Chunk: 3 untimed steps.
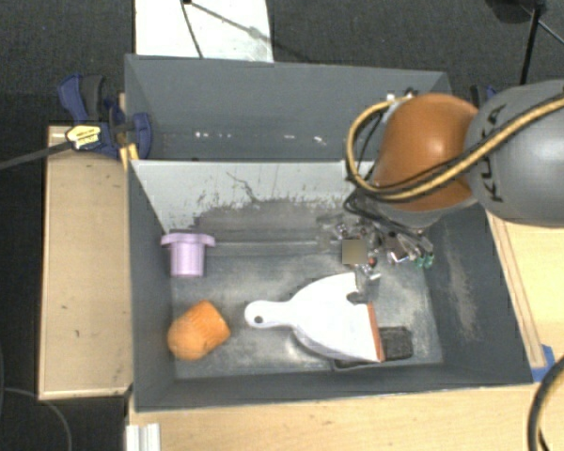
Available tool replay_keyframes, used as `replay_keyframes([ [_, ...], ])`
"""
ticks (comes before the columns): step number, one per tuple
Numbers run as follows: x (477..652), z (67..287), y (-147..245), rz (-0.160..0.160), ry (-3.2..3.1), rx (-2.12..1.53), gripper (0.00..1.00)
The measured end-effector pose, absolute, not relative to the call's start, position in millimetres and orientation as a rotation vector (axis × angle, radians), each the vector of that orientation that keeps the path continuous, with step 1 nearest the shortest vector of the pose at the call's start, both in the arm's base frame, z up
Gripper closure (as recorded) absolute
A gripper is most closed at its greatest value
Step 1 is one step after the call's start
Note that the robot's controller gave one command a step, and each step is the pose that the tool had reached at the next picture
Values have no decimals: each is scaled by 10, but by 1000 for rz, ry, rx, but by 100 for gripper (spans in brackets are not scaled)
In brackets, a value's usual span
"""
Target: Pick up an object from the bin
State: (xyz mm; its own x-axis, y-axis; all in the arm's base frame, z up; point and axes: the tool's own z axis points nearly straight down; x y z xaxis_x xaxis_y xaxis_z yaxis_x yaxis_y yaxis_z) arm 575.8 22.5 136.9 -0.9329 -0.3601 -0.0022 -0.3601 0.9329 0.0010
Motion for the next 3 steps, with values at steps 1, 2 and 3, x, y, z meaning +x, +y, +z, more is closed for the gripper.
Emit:
replay_keyframes([
  [1, 5649, 1240, 276, 1, 3067, -679, 0],
  [2, 5541, 816, 627, 1, 3083, -580, 0],
  [3, 5437, 712, 897, 2, 3086, -575, 100],
])
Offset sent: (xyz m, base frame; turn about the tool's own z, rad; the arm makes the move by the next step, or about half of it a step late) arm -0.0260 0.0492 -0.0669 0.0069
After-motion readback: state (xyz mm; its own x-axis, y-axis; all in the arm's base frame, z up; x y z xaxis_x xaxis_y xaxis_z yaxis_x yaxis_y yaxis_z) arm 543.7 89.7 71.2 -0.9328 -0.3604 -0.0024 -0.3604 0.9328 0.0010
